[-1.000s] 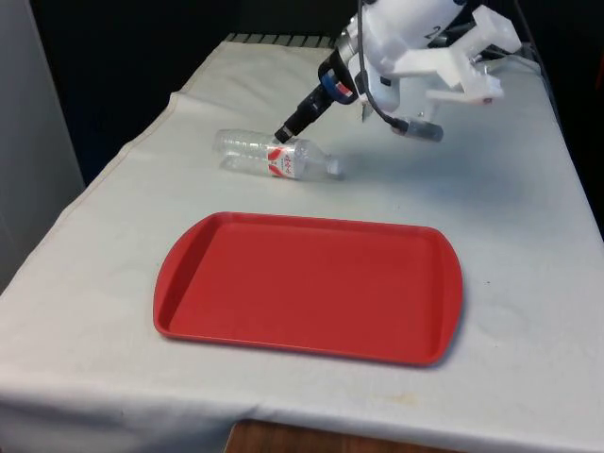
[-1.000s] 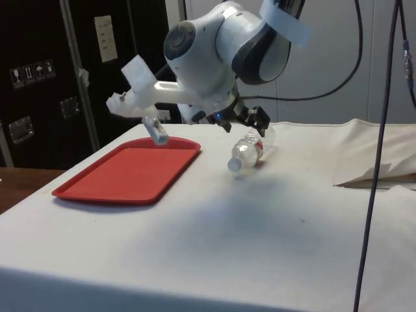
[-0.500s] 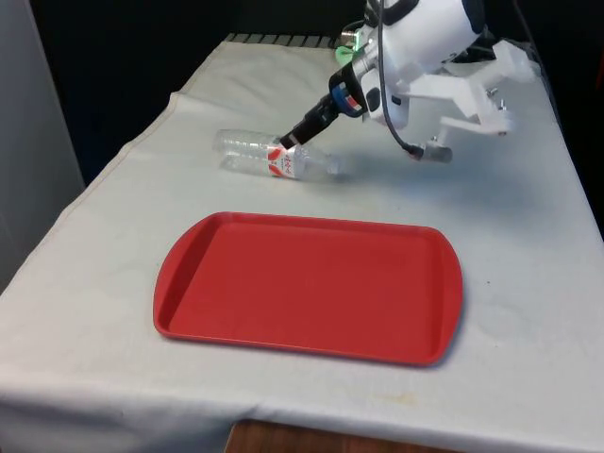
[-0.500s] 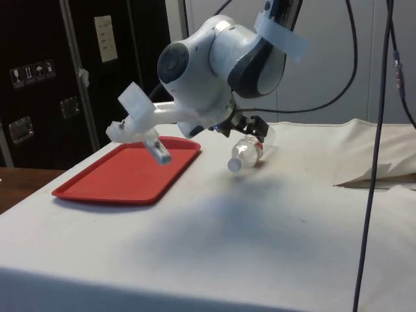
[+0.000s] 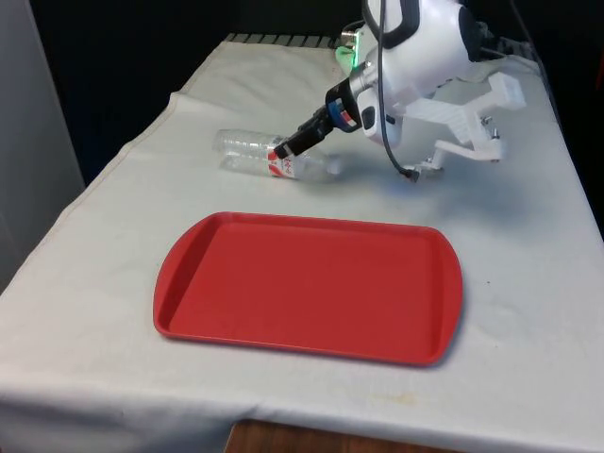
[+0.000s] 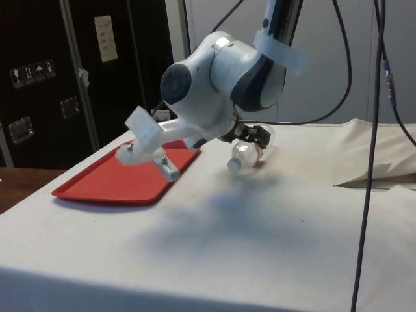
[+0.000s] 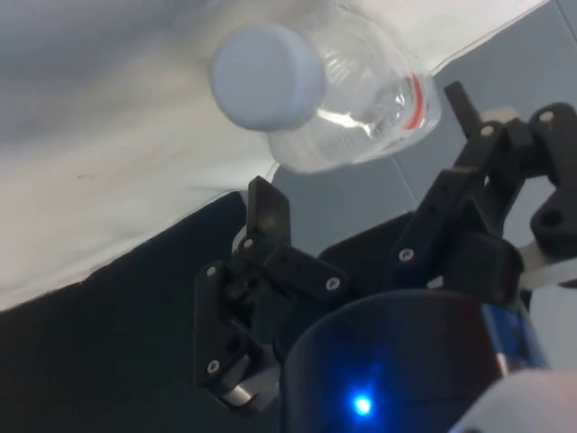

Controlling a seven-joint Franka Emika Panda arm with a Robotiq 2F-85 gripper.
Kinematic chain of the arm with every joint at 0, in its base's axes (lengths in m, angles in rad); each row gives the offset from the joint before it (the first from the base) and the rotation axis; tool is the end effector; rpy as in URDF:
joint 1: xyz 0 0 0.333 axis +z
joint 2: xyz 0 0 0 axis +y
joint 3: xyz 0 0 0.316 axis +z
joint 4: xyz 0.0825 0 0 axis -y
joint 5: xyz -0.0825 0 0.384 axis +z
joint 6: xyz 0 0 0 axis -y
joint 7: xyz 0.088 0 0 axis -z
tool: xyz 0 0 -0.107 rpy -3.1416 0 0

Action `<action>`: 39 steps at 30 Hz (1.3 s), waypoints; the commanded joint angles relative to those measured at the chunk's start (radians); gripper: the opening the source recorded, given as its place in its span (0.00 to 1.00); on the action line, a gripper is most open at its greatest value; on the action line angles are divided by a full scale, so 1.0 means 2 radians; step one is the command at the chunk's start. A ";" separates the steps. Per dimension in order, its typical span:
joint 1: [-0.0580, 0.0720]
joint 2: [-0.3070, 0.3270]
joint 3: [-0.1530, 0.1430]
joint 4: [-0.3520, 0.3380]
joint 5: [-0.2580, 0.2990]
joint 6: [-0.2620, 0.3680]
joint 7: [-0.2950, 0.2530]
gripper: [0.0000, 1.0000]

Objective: Place the bottle upright on the tray.

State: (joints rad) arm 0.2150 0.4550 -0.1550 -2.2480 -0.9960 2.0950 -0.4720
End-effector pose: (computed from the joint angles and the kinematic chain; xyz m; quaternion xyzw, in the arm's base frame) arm 0.4855 -0.0171 0.1448 0.7041 0.5530 -0.3368 0.2915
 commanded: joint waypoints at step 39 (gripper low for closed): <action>-0.002 0.034 -0.013 0.013 -0.028 0.002 0.023 1.00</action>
State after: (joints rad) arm 0.2110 0.5210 -0.1800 -2.2230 -1.0450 2.0890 -0.4350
